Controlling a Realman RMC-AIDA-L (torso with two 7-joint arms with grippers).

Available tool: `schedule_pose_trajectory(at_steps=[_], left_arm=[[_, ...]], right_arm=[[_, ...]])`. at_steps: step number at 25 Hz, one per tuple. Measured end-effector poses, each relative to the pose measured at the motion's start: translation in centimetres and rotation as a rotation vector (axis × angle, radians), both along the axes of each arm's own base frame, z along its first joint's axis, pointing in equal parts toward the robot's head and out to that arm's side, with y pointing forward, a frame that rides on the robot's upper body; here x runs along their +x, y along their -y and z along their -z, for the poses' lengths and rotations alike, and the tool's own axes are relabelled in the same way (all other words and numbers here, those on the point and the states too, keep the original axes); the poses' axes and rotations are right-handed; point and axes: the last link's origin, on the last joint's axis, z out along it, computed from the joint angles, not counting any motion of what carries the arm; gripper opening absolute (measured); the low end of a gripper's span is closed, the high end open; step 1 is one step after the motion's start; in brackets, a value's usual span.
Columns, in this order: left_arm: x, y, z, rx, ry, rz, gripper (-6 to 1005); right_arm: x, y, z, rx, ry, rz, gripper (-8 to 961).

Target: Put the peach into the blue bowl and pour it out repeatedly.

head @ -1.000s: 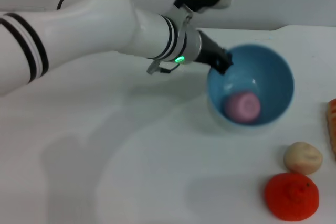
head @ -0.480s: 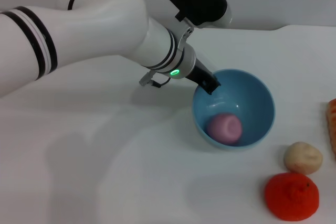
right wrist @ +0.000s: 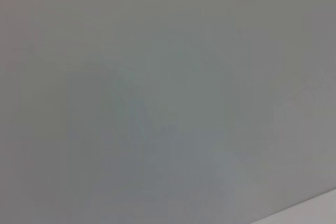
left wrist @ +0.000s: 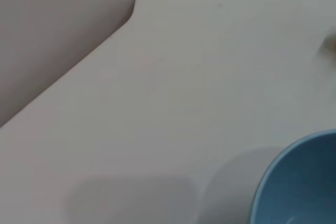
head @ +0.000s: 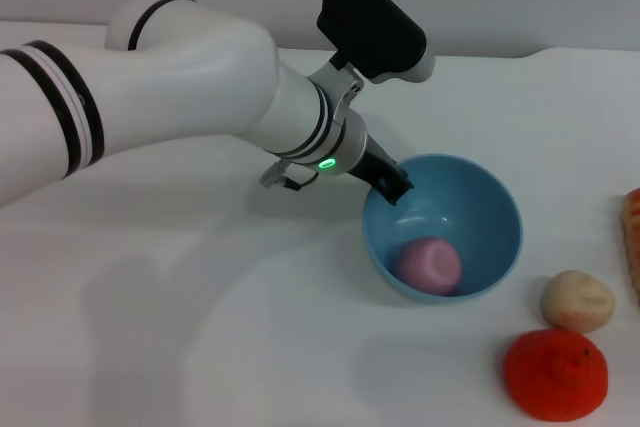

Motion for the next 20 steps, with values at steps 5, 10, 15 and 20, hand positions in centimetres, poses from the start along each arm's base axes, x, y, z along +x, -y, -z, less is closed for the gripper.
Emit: schedule_pose_trajectory(at_steps=[5,10,15,20], left_arm=[[0.7,0.2,-0.3,0.015,0.043,-0.005,26],[1.5,0.5,-0.6,0.020,0.075,0.019,151],[1.9,-0.2,-2.1,0.088,0.128,0.029,369],[2.1,-1.4,-4.7,0.272,0.280,0.057,573]], right_arm=[[0.0,0.0,0.1,0.000,0.000,0.002,545],[0.1,0.1,0.1,0.000,0.000,0.004,545],[-0.2,0.2,0.1,0.008,0.036,-0.022,545],[-1.0,0.5,0.7,0.024,0.117,-0.097,545]])
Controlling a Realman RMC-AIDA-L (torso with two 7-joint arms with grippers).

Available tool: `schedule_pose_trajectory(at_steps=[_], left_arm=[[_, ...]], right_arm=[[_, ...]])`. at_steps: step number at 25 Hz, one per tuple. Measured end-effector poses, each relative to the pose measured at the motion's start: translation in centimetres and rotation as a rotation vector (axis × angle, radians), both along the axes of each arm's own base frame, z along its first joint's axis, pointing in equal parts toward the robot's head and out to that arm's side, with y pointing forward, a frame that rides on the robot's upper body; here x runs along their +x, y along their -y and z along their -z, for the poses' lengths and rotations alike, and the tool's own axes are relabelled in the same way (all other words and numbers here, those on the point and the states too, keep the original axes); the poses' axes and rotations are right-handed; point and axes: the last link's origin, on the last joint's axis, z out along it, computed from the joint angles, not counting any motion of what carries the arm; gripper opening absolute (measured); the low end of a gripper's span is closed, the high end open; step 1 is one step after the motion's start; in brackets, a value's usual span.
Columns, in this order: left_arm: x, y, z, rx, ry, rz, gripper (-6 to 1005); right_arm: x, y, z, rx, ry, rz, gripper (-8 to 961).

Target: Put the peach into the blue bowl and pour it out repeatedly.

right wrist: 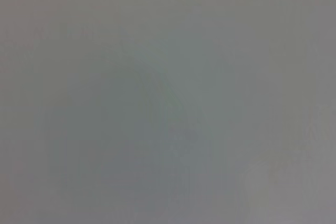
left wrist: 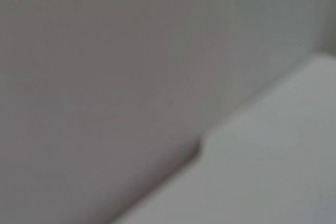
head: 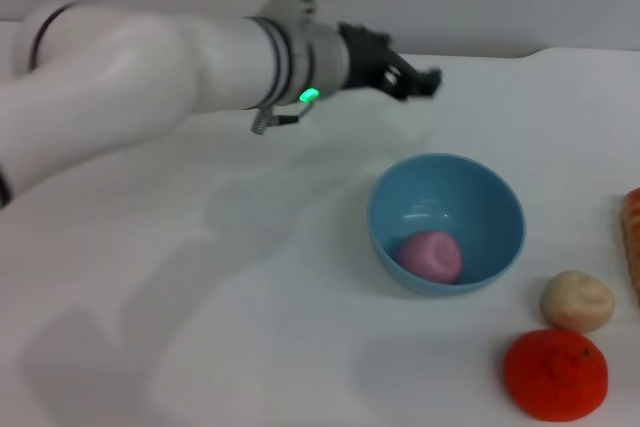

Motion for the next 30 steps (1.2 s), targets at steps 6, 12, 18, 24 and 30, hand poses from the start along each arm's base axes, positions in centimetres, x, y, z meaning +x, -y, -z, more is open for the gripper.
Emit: schedule_pose_trajectory(at_steps=[6,12,18,24,30], left_arm=[[-3.2,0.8,-1.4,0.229,0.145,-0.015,713],[-6.4,4.0,-0.5,0.388,0.233,-0.003,812],[-9.0,6.3,0.9,0.467,0.285,0.012,809],[-10.4,7.6,1.0,0.510,0.291,0.034,808],[-11.8,7.7,0.9,0.536,0.274,0.003,807]], right_arm=[[-0.1,0.1,1.1,-0.001,0.080,-0.016,545],[-0.4,-0.2,3.1,0.007,0.172,-0.015,545],[-0.6,-1.3,4.8,0.038,0.191,0.046,545],[-0.6,-2.1,5.6,0.039,0.207,0.090,545],[-0.3,-2.2,5.6,0.049,0.191,0.126,545]])
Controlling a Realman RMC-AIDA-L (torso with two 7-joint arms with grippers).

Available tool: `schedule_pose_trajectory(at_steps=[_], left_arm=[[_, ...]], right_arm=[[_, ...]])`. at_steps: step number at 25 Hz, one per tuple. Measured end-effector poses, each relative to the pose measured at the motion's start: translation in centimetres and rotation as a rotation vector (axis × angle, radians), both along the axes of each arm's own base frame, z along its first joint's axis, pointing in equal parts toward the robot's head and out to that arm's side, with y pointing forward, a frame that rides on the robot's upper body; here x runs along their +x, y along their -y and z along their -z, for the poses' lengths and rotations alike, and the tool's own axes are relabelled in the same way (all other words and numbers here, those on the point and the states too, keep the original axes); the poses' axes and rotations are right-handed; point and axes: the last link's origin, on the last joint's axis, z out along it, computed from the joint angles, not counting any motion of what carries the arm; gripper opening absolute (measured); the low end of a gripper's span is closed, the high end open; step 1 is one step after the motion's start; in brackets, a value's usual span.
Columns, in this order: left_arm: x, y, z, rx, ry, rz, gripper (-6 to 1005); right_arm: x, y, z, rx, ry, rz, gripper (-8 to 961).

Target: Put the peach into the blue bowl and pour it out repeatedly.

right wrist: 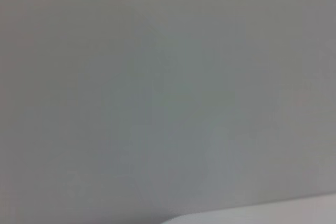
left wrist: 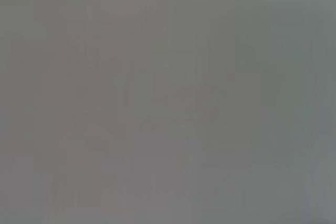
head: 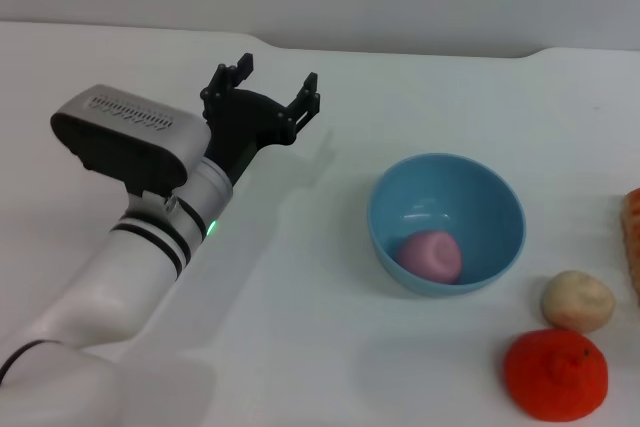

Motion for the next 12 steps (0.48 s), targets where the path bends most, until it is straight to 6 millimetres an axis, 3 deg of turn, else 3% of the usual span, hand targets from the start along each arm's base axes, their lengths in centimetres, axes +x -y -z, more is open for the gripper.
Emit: schedule_pose_trajectory(at_steps=[12], left_arm=[[-0.3,1.4,0.6,0.006,-0.019,0.050,807]], right_arm=[[0.6,0.9,0.2,0.065,-0.071,0.077,545]])
